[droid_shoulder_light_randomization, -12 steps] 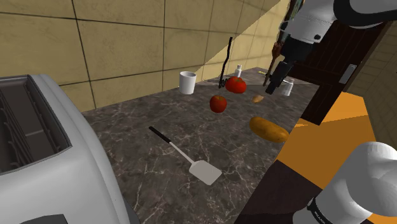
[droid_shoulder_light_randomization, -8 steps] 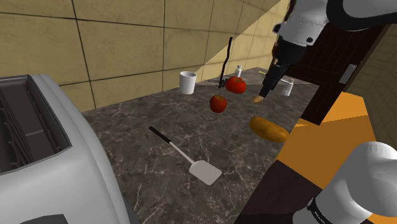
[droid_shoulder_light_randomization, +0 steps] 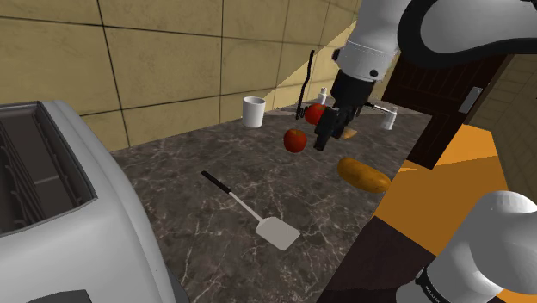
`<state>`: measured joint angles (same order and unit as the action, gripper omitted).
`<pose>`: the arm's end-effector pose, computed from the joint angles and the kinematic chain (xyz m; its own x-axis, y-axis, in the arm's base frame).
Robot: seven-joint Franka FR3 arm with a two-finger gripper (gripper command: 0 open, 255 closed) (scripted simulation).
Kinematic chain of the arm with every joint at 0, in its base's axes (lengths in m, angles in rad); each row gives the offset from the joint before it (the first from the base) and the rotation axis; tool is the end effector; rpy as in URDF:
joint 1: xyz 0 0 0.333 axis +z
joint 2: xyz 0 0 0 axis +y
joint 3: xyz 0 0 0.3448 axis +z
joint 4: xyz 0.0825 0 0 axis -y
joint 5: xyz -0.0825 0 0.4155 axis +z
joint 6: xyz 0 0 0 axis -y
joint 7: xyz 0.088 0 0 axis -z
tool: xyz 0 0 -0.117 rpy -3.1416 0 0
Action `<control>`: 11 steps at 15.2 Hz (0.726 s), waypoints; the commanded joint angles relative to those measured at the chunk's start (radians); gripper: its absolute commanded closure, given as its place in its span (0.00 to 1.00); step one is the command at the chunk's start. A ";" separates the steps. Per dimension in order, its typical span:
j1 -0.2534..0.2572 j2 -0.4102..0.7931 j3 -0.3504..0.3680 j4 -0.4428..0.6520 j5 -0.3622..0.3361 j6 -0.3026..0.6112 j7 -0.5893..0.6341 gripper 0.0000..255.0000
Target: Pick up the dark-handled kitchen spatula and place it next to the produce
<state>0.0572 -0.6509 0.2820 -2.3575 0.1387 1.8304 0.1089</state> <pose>0.3560 0.1585 0.5655 0.9819 0.1547 0.1093 0.1534 -0.9879 0.0206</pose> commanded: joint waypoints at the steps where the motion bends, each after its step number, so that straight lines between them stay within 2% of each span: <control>1: 0.005 0.053 0.047 0.023 0.014 0.029 0.054 0.00; 6: 0.006 0.195 0.156 0.088 0.019 0.101 0.178 0.00; 11: -0.003 0.364 0.265 0.184 -0.020 0.162 0.317 0.00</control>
<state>0.0567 -0.3287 0.5227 -2.2042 0.1306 1.9844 0.3919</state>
